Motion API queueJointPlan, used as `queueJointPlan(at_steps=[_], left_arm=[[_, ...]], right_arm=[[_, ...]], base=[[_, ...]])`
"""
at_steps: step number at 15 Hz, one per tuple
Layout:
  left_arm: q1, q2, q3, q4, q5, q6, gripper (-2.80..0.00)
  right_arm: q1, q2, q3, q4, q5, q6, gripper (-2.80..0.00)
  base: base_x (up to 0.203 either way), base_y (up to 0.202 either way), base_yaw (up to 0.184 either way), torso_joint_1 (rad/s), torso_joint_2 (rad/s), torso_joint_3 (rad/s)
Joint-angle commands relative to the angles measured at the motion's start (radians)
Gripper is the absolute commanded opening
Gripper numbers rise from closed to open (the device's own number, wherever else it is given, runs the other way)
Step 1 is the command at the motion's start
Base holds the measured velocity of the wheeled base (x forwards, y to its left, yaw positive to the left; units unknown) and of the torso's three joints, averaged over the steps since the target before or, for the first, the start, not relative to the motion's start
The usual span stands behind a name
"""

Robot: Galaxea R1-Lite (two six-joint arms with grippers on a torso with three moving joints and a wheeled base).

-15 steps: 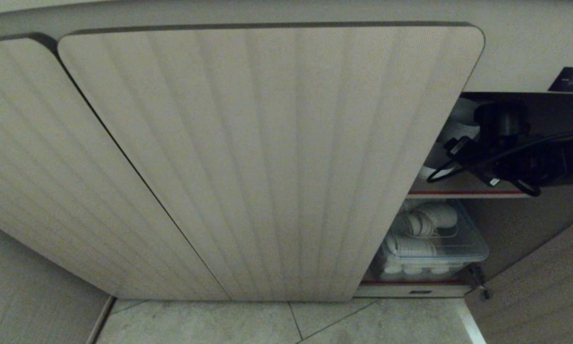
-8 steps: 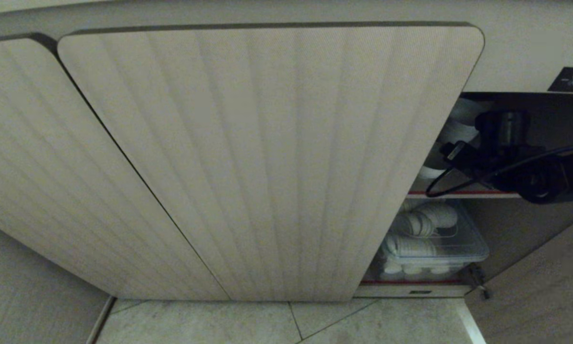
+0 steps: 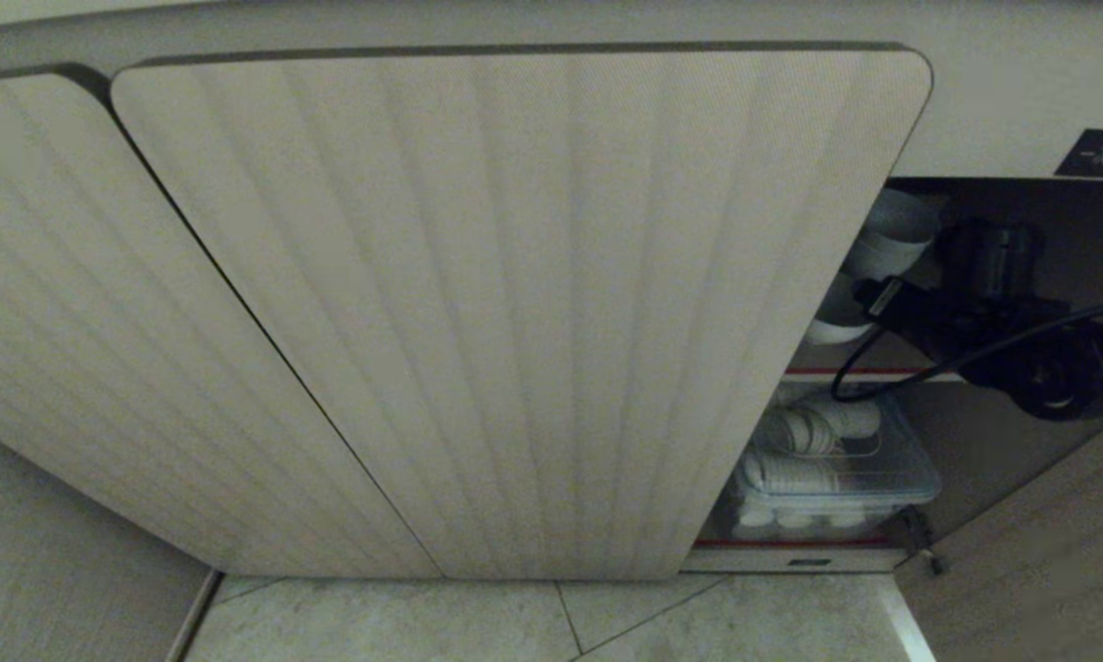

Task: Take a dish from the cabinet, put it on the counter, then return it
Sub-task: Close the cabinet door

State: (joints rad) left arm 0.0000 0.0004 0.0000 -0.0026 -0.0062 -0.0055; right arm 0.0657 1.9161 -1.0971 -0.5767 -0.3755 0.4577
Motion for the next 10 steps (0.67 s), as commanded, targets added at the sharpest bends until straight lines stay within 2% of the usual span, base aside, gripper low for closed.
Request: queueJointPlan(at_steps=[1,10], left_arm=[[0.0,0.0,0.0,0.0,0.0,-0.001,-2.8],[0.0,0.0,0.0,0.0,0.0,-0.001,-2.8]], right_arm=[[-0.002,-0.015,0.028,-0.017,-0.002,-0.012,0.0],[-0.003,-0.064,0.14,-0.142,0.0,-0.113,0.0]], base=[[0.0,0.0,0.0,0.0,0.0,0.0],[0.0,0.0,0.0,0.0,0.0,0.0]])
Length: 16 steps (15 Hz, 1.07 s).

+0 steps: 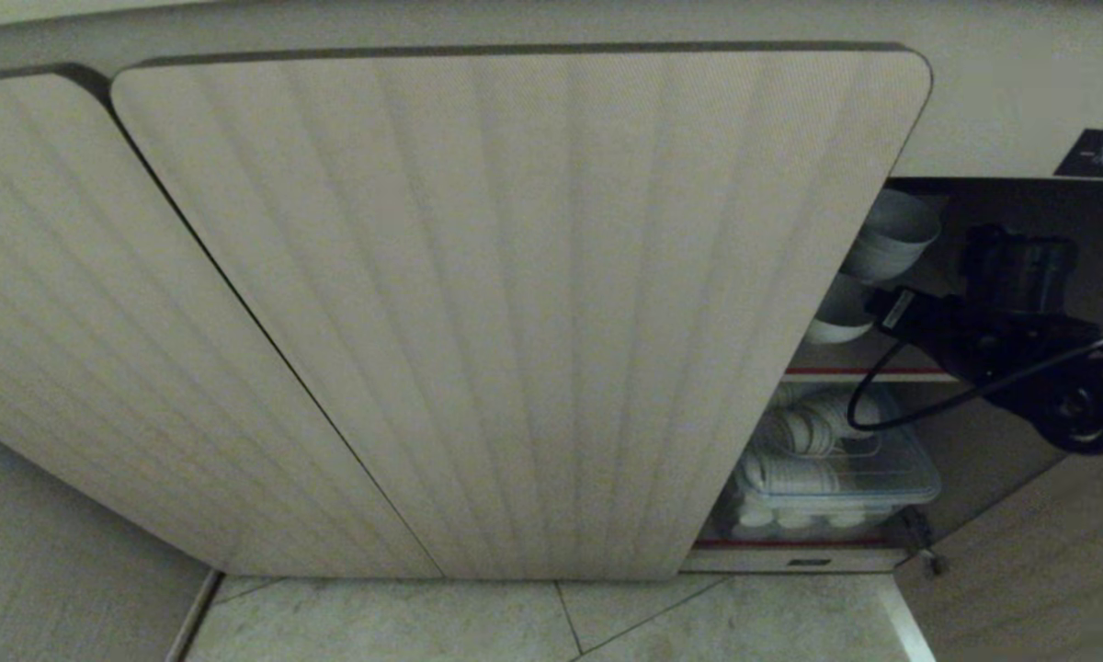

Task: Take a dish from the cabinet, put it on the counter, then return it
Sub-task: Close the cabinet door

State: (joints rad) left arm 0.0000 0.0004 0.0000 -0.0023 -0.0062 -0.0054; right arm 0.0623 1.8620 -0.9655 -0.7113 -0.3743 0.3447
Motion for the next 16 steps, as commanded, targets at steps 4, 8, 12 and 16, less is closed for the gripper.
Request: queueJointPlan(at_steps=[4,8,12,16], left_arm=[[0.0,0.0,0.0,-0.001,0.0,-0.001,-2.8],[0.0,0.0,0.0,-0.001,0.0,-0.001,-2.8],[0.0,0.0,0.0,-0.001,0.0,-0.001,-2.8],[0.0,0.0,0.0,-0.001,0.0,-0.001,-2.8]], right_arm=[[0.001,-0.027,0.031,-0.019,0.0,-0.004,-2.8],[-0.011,-0.035,0.036,-0.019,0.001,-0.004,-2.8],[-0.013,-0.045,0.049,-0.02,0.003,-0.004,-2.8],[-0.013,-0.063,0.074,-0.02,0.005,-0.004,-2.8]], base=[[0.0,0.0,0.0,0.0,0.0,0.0],[0.0,0.0,0.0,0.0,0.0,0.0],[0.0,0.0,0.0,0.0,0.0,0.0],[0.0,0.0,0.0,0.0,0.0,0.0]])
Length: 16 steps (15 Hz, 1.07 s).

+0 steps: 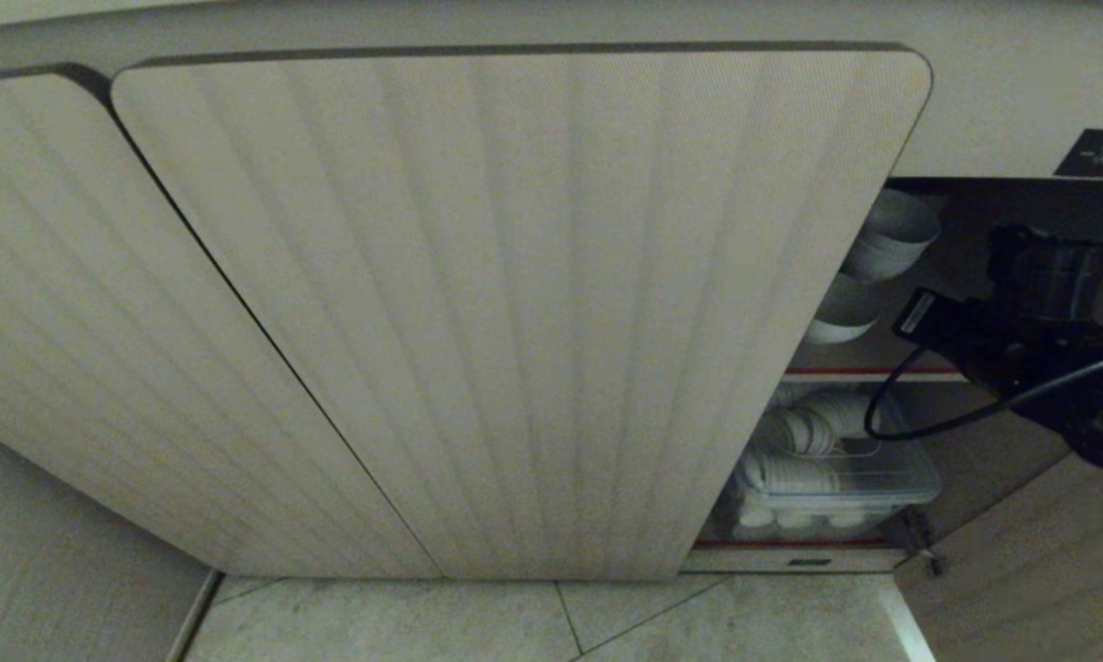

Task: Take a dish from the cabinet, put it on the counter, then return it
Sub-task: Close the cabinet door

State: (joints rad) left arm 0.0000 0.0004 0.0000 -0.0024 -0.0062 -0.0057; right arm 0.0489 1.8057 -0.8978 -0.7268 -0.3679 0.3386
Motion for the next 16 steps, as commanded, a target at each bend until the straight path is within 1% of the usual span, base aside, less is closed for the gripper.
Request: queueJointPlan(at_steps=[1,6,13,16], left_arm=[[0.0,0.0,0.0,-0.001,0.0,0.0,-2.8],[0.0,0.0,0.0,-0.001,0.0,0.0,-2.8],[0.0,0.0,0.0,-0.001,0.0,0.0,-2.8],[0.0,0.0,0.0,-0.001,0.0,0.0,-2.8]], right_arm=[[0.0,-0.015,0.01,-0.004,-0.002,0.002,-2.8],[0.0,-0.05,0.052,-0.003,0.0,0.003,-2.8],[0.0,-0.141,0.172,-0.003,0.004,0.001,-2.8],[0.0,-0.195,0.226,-0.005,0.006,-0.02,-2.8]], base=[[0.0,0.0,0.0,0.0,0.0,0.0],[0.0,0.0,0.0,0.0,0.0,0.0],[0.0,0.0,0.0,0.0,0.0,0.0],[0.0,0.0,0.0,0.0,0.0,0.0]])
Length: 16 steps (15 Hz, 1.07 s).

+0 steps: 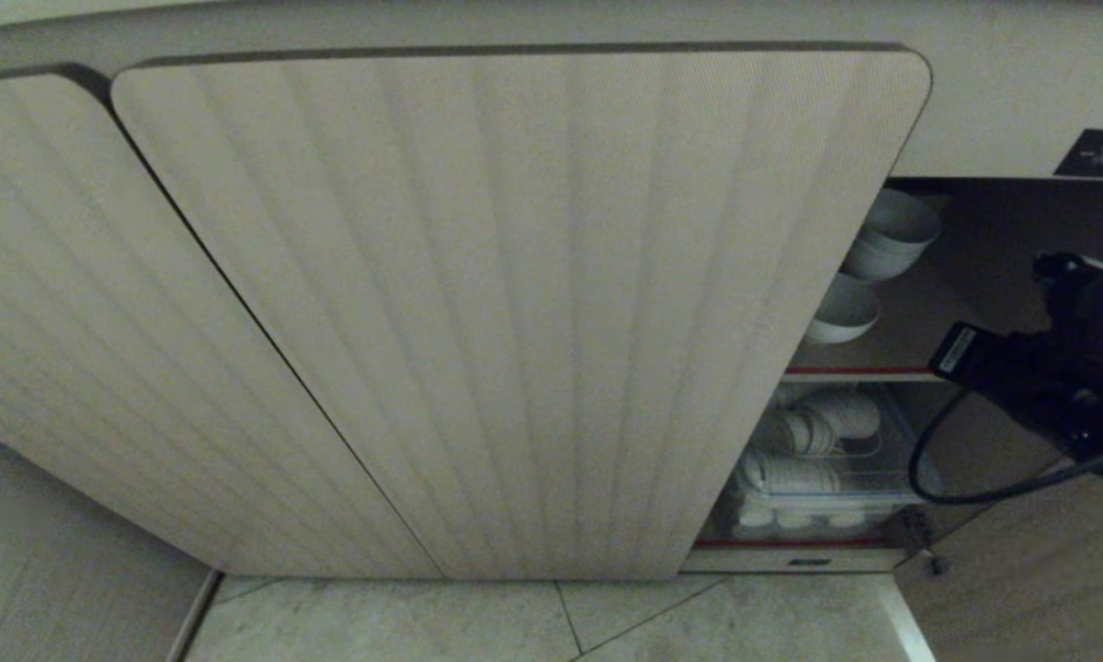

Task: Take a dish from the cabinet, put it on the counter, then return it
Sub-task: Close the cabinet door

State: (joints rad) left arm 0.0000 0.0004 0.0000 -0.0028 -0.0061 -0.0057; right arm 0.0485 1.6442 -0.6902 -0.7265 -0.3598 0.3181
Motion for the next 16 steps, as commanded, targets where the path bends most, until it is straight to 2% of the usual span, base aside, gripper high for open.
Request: queueJointPlan(at_steps=[1,6,10,16], left_arm=[[0.0,0.0,0.0,0.0,0.0,0.0,-2.8],[0.0,0.0,0.0,0.0,0.0,0.0,-2.8],[0.0,0.0,0.0,0.0,0.0,0.0,-2.8],[0.0,0.0,0.0,0.0,0.0,0.0,-2.8]], right_arm=[[0.001,-0.049,0.033,-0.005,-0.002,-0.002,-2.8],[0.001,-0.135,0.136,-0.001,0.005,-0.029,-2.8],[0.002,-0.203,0.204,-0.001,0.047,-0.064,-2.8],[0.005,-0.323,0.307,0.013,0.05,-0.064,-2.8]], base=[[0.0,0.0,0.0,0.0,0.0,0.0],[0.0,0.0,0.0,0.0,0.0,0.0],[0.0,0.0,0.0,0.0,0.0,0.0],[0.0,0.0,0.0,0.0,0.0,0.0]])
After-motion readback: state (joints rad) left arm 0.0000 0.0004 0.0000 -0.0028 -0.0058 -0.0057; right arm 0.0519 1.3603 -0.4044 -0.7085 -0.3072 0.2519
